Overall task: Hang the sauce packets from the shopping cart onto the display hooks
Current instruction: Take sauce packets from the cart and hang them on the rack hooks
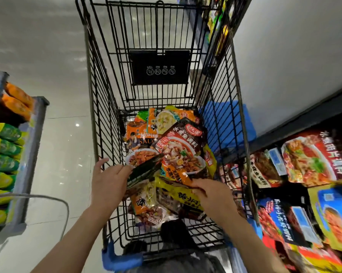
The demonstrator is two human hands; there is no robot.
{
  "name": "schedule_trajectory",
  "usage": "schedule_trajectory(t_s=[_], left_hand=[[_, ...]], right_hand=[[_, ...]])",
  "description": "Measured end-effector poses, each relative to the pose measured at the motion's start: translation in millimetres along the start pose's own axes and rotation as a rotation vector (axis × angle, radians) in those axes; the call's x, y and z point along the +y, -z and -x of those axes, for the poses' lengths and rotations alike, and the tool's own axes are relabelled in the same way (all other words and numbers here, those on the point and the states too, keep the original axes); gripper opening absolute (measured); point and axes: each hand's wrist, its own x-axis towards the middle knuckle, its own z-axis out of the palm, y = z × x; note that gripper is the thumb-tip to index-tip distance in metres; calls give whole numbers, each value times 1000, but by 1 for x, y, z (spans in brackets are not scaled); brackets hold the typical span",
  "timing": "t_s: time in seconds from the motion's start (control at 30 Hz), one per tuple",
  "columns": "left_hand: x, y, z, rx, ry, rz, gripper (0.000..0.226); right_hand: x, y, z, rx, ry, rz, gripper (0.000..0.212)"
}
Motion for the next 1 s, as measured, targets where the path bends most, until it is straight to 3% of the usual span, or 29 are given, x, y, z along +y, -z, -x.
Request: schedule_trajectory(t_s=[0.1, 0.2, 0.37, 0.7, 1.0], left_hand=[[-2, 5, 1, 53, -54, 141, 14], [1, 22, -2, 113, -78, 304, 17], [9, 85, -13, 336, -59, 555, 15], [59, 204, -41, 563, -443, 755, 12], [166, 279, -19, 598, -835, 938, 22]], right_hand=[[-19, 8, 21, 154, -80, 69, 18], [-40, 28, 38, 352, -152, 138, 20], [-80, 78, 75, 657, -144, 281, 16], [-139, 168, 195, 1078, -171, 349, 20], [-136, 221, 340, 1247, -345, 575, 21]])
